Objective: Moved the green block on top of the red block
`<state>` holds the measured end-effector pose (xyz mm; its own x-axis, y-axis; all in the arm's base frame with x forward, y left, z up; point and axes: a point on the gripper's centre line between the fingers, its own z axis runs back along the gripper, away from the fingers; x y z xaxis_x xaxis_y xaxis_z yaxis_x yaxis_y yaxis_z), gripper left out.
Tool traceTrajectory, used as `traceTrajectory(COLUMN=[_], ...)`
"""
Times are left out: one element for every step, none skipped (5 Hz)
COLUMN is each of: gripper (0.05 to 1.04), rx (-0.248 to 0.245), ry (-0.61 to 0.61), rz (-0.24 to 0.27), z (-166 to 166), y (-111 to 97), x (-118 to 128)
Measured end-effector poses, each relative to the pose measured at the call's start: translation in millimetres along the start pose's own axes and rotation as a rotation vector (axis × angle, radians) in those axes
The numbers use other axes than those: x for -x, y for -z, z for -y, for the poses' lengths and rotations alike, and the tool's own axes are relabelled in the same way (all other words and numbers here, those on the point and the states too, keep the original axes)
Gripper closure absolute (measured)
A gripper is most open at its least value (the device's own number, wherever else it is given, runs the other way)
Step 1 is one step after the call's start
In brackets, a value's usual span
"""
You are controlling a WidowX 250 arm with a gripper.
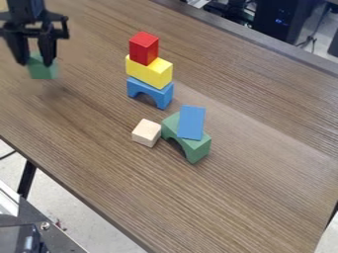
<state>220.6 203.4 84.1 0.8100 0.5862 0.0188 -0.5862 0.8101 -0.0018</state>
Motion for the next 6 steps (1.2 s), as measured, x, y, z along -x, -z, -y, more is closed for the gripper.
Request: traceTrajectory(gripper=[0.616, 0.615, 0.615, 0.615, 0.615, 0.615], rx=[0.017, 0.114, 0.174, 0.182, 0.181, 0.135], ry=[0.039, 0.225, 0.429, 0.605, 0.696, 0.747], rz=[-0.01, -0.008, 0.067, 0.157, 0.214, 0.213], z=[4, 26, 65, 104, 124, 134], y=[-7, -44, -92, -145, -173, -182], x=[2, -11, -21, -28, -27, -19])
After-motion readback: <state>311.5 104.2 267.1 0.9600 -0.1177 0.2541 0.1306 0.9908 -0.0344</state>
